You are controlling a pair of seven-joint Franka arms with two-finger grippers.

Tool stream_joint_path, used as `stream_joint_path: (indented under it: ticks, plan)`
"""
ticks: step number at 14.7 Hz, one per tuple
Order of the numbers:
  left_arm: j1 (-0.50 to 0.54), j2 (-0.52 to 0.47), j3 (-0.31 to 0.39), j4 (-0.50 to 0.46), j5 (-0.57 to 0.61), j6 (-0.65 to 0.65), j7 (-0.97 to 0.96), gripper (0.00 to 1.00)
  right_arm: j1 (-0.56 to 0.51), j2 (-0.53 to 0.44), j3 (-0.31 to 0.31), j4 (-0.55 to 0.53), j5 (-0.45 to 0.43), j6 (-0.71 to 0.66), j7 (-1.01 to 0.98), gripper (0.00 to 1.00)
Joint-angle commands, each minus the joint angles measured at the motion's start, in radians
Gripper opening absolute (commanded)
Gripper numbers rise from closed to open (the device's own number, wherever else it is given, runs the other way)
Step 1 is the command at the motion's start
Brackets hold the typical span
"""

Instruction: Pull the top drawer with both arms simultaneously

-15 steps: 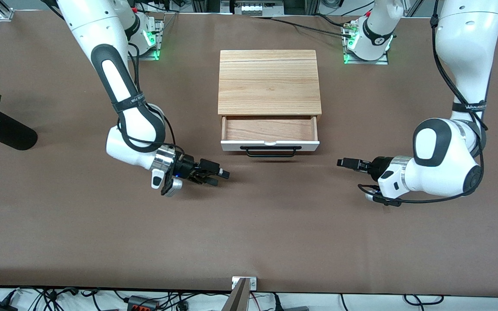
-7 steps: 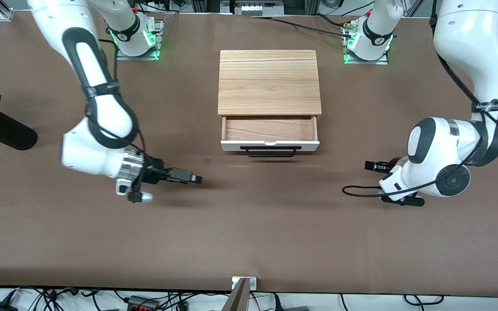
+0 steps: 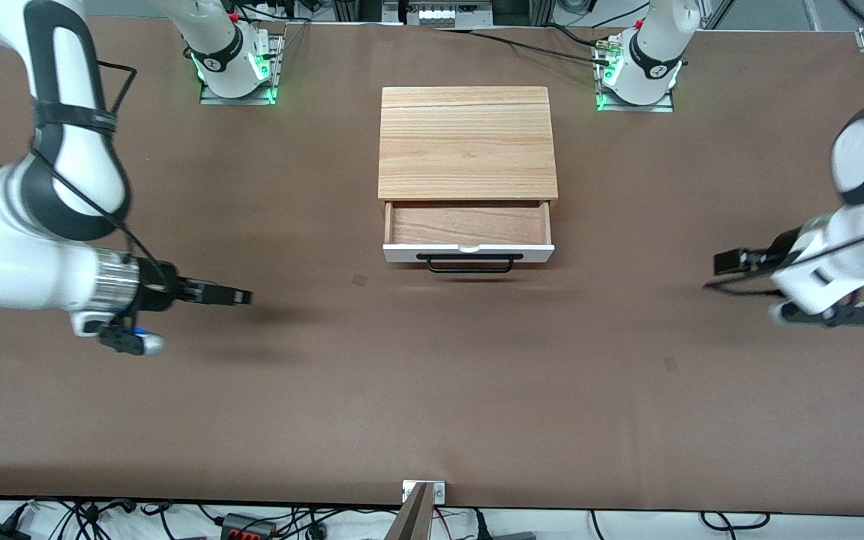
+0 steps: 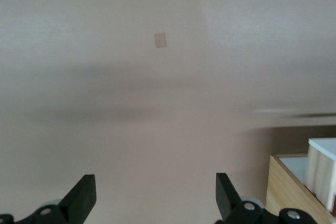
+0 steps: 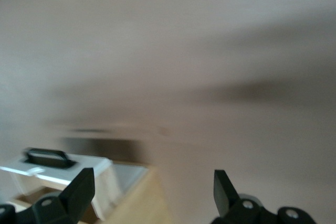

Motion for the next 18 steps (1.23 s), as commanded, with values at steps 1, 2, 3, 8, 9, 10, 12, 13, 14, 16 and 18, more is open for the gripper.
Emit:
stream_joint_path:
  ticks: [1, 2, 3, 8, 9, 10, 12, 13, 14, 16, 18]
  plan:
    - [-0.007, -0.216, -0.011, -0.254, 0.011, 0.100, 0.006, 1.00, 0.000, -0.006, -0.129, 0.104, -0.044, -0.171, 0.025, 1.00]
    - [-0.009, -0.251, -0.011, -0.288, 0.012, 0.129, 0.017, 1.00, 0.002, -0.009, -0.143, 0.109, -0.053, -0.193, 0.015, 1.00]
    - [-0.009, -0.273, -0.009, -0.301, 0.011, 0.146, 0.041, 1.00, 0.002, -0.021, -0.152, 0.109, -0.064, -0.200, 0.013, 1.00]
    - [-0.079, -0.356, 0.012, -0.292, 0.069, 0.162, 0.026, 1.00, 0.057, -0.025, -0.162, 0.118, -0.288, -0.197, 0.009, 1.00]
    - [-0.087, -0.359, 0.012, -0.293, 0.087, 0.154, 0.011, 1.00, 0.054, -0.031, -0.160, 0.129, -0.290, -0.204, 0.007, 1.00]
    - [-0.090, -0.359, 0.020, -0.293, 0.069, 0.148, -0.018, 1.00, 0.054, -0.032, -0.163, 0.132, -0.294, -0.204, 0.004, 1.00]
    - [-0.096, -0.359, 0.026, -0.292, 0.061, 0.065, -0.025, 1.00, 0.053, -0.050, -0.169, 0.134, -0.299, -0.204, -0.039, 1.00]
    - [-0.095, -0.364, 0.026, -0.290, 0.061, 0.016, -0.014, 1.00, 0.053, -0.075, -0.171, 0.132, -0.301, -0.202, -0.074, 1.00]
    - [-0.093, -0.376, 0.028, -0.290, 0.063, -0.008, -0.009, 1.00, 0.051, -0.084, -0.171, 0.130, -0.301, -0.205, -0.096, 1.00]
    - [-0.093, -0.381, 0.037, -0.290, 0.063, -0.013, 0.012, 1.00, 0.013, -0.159, -0.160, 0.059, -0.313, -0.188, -0.077, 1.00]
    - [-0.081, -0.373, 0.040, -0.289, 0.052, -0.004, 0.098, 1.00, -0.003, -0.265, -0.112, -0.082, -0.420, -0.121, -0.100, 1.00]
